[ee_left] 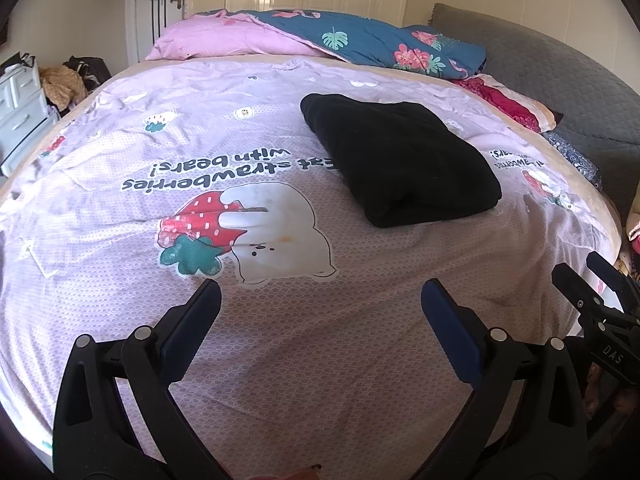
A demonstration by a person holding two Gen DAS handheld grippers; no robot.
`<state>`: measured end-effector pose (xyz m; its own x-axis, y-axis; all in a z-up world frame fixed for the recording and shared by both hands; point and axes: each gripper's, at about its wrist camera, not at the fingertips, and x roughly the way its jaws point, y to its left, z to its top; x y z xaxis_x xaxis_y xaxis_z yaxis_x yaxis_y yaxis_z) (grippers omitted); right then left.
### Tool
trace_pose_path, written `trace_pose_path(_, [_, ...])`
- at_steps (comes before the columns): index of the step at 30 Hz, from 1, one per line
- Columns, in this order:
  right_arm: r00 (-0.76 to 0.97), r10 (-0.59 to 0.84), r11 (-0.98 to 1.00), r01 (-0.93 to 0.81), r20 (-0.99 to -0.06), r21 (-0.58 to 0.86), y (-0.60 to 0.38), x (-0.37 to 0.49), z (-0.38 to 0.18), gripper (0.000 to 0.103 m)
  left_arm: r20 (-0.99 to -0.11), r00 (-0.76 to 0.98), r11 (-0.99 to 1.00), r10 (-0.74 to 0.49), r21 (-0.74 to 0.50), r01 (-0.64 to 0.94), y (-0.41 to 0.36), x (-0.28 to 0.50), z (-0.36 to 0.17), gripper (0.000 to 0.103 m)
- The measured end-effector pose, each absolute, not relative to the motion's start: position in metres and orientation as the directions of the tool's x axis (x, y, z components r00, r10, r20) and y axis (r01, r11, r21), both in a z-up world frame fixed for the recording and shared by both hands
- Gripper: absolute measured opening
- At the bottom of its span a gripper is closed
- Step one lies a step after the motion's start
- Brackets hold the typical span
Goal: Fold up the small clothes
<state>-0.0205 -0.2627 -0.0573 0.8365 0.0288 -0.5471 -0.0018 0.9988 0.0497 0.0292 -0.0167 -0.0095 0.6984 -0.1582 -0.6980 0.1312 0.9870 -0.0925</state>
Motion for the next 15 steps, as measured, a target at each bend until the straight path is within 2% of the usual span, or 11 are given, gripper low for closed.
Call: trace_pose_path(15, [0.831,0.029,0.999,0.0,-0.555,0.052,-0.2626,-0.0212,-0.0579,0.099,-0.704,0.694,0.988,-0.149,-0.083,0.128,-0.0164,0.0292,-0.0114,0.094])
